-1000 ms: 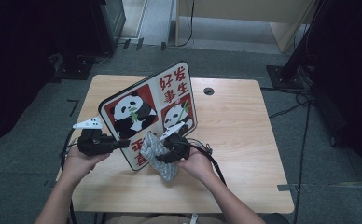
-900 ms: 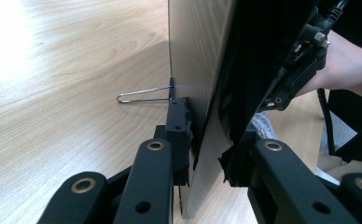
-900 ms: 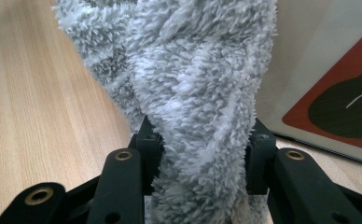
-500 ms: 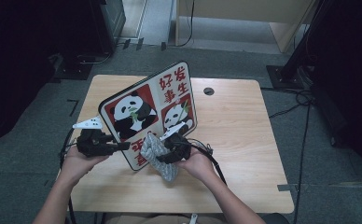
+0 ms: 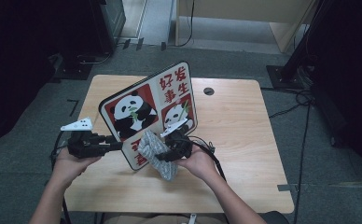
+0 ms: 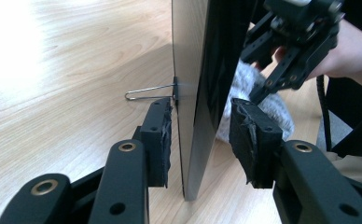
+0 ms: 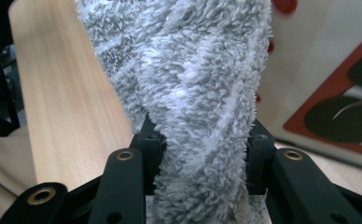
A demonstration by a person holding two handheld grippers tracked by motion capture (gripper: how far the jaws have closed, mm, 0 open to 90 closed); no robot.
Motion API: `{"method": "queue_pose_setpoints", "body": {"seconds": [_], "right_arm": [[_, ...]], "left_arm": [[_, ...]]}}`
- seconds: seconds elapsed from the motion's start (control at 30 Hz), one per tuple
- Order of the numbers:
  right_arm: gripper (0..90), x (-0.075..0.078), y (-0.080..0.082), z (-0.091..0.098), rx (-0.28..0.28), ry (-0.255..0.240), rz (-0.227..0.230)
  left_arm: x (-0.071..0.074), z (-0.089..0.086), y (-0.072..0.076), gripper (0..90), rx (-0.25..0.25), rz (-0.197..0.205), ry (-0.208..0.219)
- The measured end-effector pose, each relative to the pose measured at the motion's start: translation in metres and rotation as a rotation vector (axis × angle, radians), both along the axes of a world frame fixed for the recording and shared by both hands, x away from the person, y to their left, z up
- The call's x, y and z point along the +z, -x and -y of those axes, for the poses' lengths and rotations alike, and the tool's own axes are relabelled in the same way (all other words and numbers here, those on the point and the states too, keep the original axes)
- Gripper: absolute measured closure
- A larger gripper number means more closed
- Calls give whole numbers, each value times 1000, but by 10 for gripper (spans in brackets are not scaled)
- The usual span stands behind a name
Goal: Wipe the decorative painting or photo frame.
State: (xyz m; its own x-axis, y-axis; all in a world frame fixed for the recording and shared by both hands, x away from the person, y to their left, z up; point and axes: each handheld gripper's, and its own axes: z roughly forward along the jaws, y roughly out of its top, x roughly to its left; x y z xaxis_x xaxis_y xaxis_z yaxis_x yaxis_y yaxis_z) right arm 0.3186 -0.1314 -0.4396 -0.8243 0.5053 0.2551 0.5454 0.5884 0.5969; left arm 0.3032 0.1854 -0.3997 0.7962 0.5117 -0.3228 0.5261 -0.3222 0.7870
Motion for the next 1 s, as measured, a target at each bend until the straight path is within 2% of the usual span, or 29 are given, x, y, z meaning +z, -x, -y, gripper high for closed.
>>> {"method": "queue_pose_setpoints", "body": {"seconds": [0.17,0.37,0.47,0.57,0.67,0.87,1.0], "right_arm": [[613,20,-2,0,-8,-35,6],[613,46,-3,0,-9,-58,16],[611,59,-4,-4,-6,-71,19],[610,70,-4,-7,-9,-101,20],[610,81,-6,-13,-1,-94,36],[608,109,-9,-29,17,-100,74],[607,126,-12,-39,28,-104,99]], "left_arm": [[2,-8,5,624,16,7,10],[2,-16,9,653,24,-7,17],[4,-21,10,658,34,5,16],[3,-22,8,692,42,10,8],[1,-22,5,725,45,12,-7],[-2,-23,-5,744,68,18,-2],[-2,-22,-13,745,66,21,9]]}}
